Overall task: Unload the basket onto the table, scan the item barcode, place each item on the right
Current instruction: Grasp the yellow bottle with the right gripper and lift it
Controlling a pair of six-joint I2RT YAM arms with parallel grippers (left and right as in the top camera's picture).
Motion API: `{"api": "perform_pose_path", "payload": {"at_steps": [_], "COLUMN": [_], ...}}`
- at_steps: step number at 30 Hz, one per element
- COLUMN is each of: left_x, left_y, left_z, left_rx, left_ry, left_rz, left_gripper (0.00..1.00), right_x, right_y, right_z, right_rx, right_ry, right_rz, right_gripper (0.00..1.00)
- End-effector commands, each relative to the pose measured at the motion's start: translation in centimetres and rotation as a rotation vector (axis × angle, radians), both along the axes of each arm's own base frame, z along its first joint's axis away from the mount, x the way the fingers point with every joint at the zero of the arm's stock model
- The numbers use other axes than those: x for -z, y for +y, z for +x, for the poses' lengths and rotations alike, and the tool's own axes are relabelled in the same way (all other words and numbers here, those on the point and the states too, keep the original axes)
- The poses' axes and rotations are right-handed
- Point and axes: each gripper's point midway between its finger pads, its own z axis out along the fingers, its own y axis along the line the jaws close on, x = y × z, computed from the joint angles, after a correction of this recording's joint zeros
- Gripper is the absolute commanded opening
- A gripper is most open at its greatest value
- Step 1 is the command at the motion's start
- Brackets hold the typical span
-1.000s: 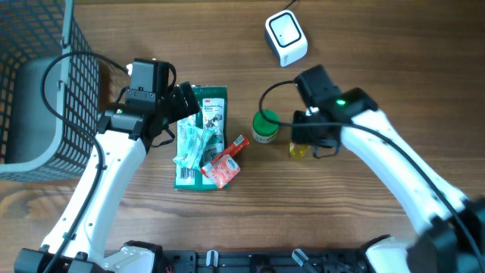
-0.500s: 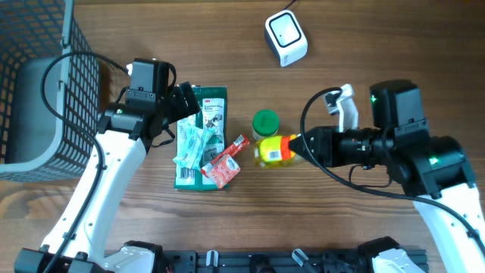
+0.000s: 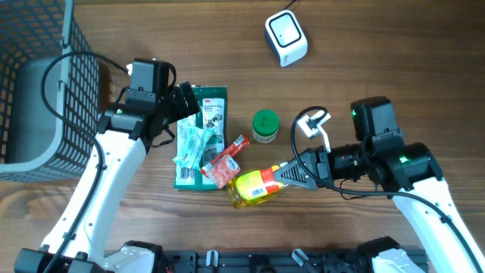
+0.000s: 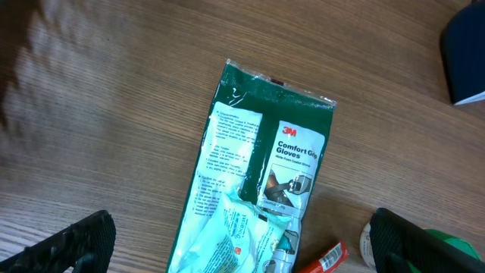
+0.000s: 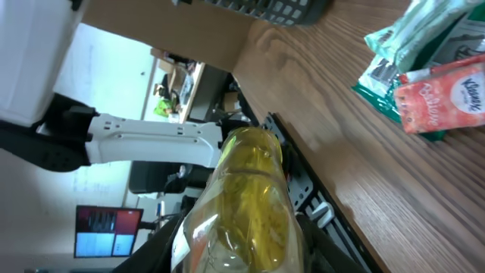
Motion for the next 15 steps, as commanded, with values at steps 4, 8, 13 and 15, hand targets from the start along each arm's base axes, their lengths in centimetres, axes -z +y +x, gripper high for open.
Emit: {"api": "perform_pose_path", "payload": {"at_steps": [4,8,13,15], "left_x": [-0.12,-0.12,-0.12,-0.12], "left_y": [0.33,0.33,0.33,0.33], "left_z": [0.10,0.10,0.10,0.10], "left_rx": [-0.004,-0.003,-0.003,-0.004], "left_ry": [-0.006,-0.006,-0.006,-0.006], "left_rz": [0.012,0.011,0.011,0.012], "left_gripper": [1.00,1.00,1.00,1.00], "right_x": [-1.17,-1.15,-1.10,-1.08], "right_y": [0.16,0.15,0.13,0.12], "right_z": [-0.57,-0.60,-0.69,-0.74], "right_rx": [-0.040,-0.040,-0.040,-0.040], "right_ry": [-0.015,-0.011,-0.002,0.002], "right_rz": [0.068,0.068,0.066,0.064], "right_gripper": [0.04,0.04,0.04,0.04]}}
